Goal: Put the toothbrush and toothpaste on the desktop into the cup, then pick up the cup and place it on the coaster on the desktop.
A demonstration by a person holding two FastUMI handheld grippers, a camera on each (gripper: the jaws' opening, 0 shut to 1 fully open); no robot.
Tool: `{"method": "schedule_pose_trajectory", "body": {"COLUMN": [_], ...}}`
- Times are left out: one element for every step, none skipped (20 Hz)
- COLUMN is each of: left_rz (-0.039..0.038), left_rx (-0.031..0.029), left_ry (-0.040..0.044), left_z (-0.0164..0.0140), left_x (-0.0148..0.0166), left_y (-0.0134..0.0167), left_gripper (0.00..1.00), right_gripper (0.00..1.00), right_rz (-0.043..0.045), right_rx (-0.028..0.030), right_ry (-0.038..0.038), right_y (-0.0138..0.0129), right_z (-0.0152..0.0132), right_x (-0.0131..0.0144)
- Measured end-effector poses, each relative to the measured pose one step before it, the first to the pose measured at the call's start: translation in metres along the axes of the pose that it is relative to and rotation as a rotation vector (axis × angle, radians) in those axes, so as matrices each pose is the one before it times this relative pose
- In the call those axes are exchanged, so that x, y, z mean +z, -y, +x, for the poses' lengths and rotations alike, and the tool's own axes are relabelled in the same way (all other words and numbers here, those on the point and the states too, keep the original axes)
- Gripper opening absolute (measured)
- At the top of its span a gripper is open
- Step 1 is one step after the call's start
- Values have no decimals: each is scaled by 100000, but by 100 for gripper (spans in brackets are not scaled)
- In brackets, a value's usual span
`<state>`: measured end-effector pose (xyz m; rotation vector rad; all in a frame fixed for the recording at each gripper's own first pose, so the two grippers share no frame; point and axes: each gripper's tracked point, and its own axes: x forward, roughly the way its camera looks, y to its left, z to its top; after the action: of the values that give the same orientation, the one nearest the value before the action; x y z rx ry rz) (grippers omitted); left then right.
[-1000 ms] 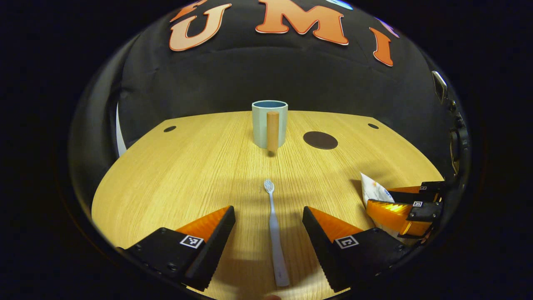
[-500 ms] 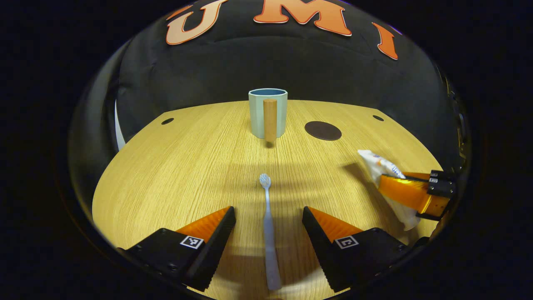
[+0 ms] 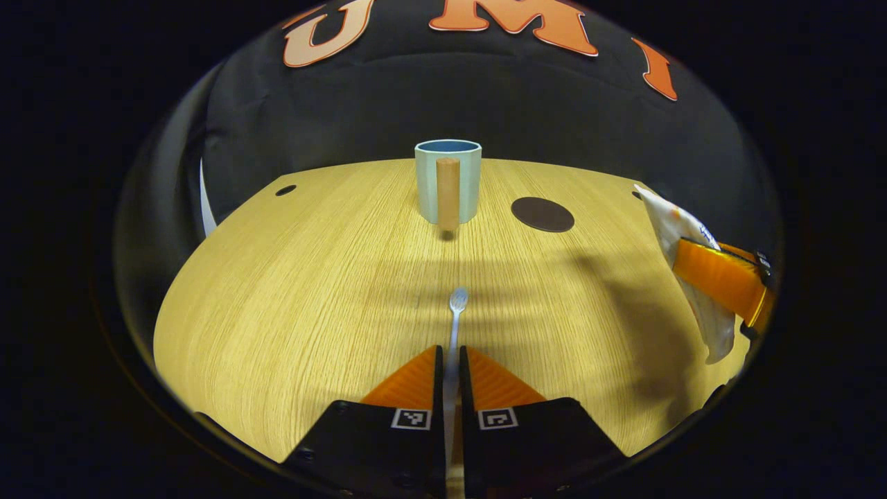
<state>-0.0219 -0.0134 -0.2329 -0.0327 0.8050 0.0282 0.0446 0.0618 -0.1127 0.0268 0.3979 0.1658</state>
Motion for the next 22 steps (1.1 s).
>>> {"method": "schedule_pose_trajectory", "body": {"left_rz": [-880,174,-263,129,137,-553,-174,-525,-263,192,653,418,464,-445,-714,-312,162,468,839,569,452,93], "left_rx": [86,-335,-661,-217,-651,-550,-494,12,124,89,543,285,-186,-569,-1429,-309,-418,139,192,559,186,346], "left_ry": [422,-283,781,205,387,960,692,1217,2205,3137,3019,3502,2535,2320,2810,2301,2815,2944,3382,3048,3164,3270], "left_z": [-10,-123,72,16,-146,68,21,-27,-160,-170,-330,-111,-170,-173,-173,-173,-106,-85,-71,-40,113,168], "left_x": [-265,57,242,30,-153,104,-14,225,209,751,991,965,398,360,550,461,570,672,695,729,667,738], "left_y": [112,20,83,-63,-124,-34,-67,-187,-272,-188,-206,-203,-87,-11,219,9,-32,-122,-274,-332,-100,-97], "left_gripper": [11,7,7,7,5,5,5,5,5,5,5,5,5,5,5,5,5,5,4,5,5,5], "right_gripper": [10,10,10,10,10,10,10,10,10,10,10,10,10,10,10,10,10,10,10,10,10,10], "right_rz": [263,234,386,311,285,-35,-123,-237,-186,-110,122,102,65,-4,-127,-115,-255,-209,-390,-360,-359,-216], "right_rx": [-267,-223,-212,-145,-323,-220,-93,-16,-91,-18,95,167,277,57,208,137,446,398,447,331,431,392], "right_ry": [517,618,537,458,412,392,449,887,886,679,513,500,626,152,606,628,914,1009,1154,1101,960,1158], "right_y": [188,175,141,40,126,47,-33,40,-28,-81,18,-104,-67,-107,-80,-50,-229,-175,-166,-123,-79,-122], "right_z": [-82,-140,-46,-30,-98,-7,-55,-51,-57,-106,-23,-14,11,31,-22,-38,-46,6,-55,-57,12,47], "right_x": [247,238,291,139,239,156,226,288,320,220,185,156,194,52,222,237,307,328,385,295,240,176]}}
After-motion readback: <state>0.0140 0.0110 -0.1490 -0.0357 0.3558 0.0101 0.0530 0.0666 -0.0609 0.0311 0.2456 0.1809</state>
